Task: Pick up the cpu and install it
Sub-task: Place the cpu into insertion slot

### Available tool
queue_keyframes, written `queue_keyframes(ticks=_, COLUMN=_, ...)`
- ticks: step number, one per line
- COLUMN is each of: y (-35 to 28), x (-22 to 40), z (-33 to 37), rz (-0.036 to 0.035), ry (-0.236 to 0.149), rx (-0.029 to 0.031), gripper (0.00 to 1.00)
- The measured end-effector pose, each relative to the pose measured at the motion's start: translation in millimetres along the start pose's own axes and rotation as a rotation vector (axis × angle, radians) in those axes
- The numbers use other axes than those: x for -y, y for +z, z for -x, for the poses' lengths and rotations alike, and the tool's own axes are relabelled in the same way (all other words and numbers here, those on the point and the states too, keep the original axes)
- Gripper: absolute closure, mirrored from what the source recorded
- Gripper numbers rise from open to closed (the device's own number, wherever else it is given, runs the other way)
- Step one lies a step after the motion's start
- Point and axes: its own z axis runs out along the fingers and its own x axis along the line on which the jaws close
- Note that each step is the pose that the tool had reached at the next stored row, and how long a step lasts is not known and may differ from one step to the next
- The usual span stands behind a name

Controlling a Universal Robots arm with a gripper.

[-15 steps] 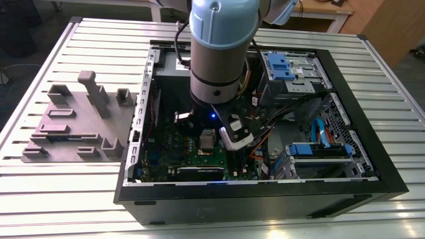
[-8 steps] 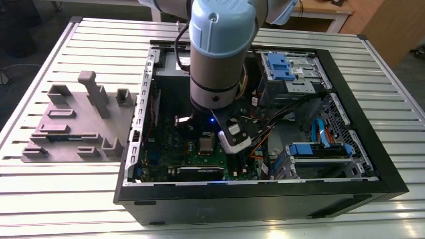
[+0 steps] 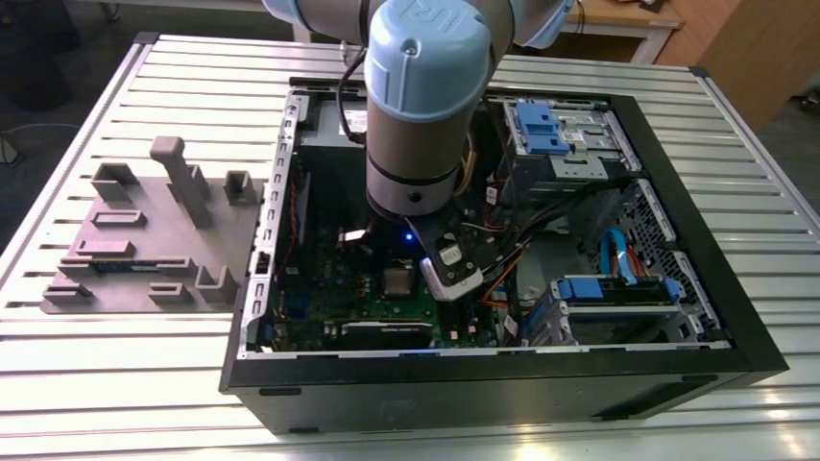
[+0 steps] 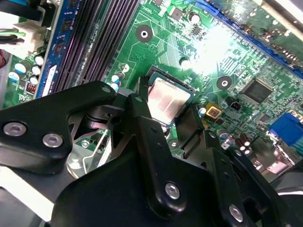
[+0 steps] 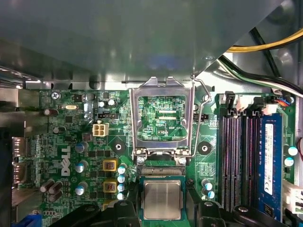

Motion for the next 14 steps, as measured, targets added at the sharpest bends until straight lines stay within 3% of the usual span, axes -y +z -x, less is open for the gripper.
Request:
queue_keyframes(ticks=7, y=0.3, x=-0.1, z=-0.1, rz=0.0004, ry=0.000, rx=0.0001, gripper=0.53)
queue_keyframes(ticks=14, y=3.6, x=-0.6, z=-0.2, rz=0.0073, ry=0.000, rx=0.0000, gripper=0.53)
